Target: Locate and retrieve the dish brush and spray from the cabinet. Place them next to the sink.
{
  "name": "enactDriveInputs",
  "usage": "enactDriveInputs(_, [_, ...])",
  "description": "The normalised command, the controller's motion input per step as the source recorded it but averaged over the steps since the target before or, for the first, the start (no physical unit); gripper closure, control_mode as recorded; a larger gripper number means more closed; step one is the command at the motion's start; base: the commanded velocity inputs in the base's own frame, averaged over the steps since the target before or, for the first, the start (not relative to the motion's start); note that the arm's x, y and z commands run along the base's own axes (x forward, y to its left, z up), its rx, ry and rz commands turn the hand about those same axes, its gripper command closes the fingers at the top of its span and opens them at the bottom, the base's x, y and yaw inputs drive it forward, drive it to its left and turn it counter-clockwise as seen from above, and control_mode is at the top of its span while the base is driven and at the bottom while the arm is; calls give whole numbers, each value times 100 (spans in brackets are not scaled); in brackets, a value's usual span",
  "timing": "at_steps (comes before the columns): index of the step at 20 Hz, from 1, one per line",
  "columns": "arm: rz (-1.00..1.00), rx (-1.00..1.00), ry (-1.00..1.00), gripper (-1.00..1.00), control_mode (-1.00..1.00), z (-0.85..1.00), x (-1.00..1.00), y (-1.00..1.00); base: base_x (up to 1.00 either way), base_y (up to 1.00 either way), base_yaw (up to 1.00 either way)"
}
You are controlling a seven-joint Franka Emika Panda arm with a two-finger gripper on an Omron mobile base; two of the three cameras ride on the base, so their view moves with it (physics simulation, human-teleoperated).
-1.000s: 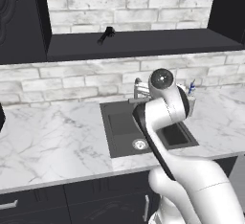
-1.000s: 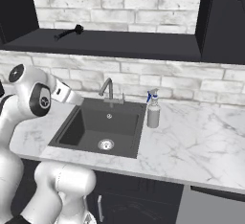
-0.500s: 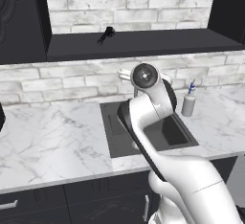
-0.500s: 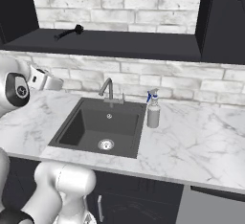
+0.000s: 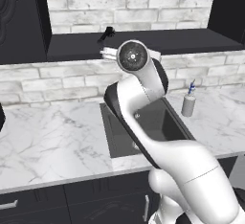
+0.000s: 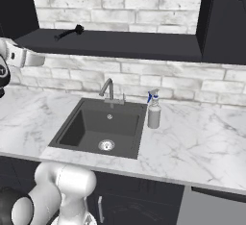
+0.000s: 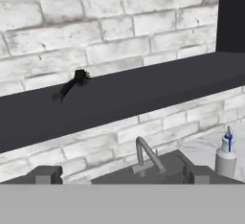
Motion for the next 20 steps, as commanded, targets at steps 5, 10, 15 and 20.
enactDriveInputs(5, [2,-3,0,-100,-100,51,12,20,0,0,0])
enactDriveInputs(10, [-1,0,4,-100,-100,32,34,15,0,0,0])
enactDriveInputs(15, [0,-6,7,-100,-100,14,47,14,0,0,0])
enactDriveInputs(20, [0,-1,24,-100,-100,0,51,10,0,0,0])
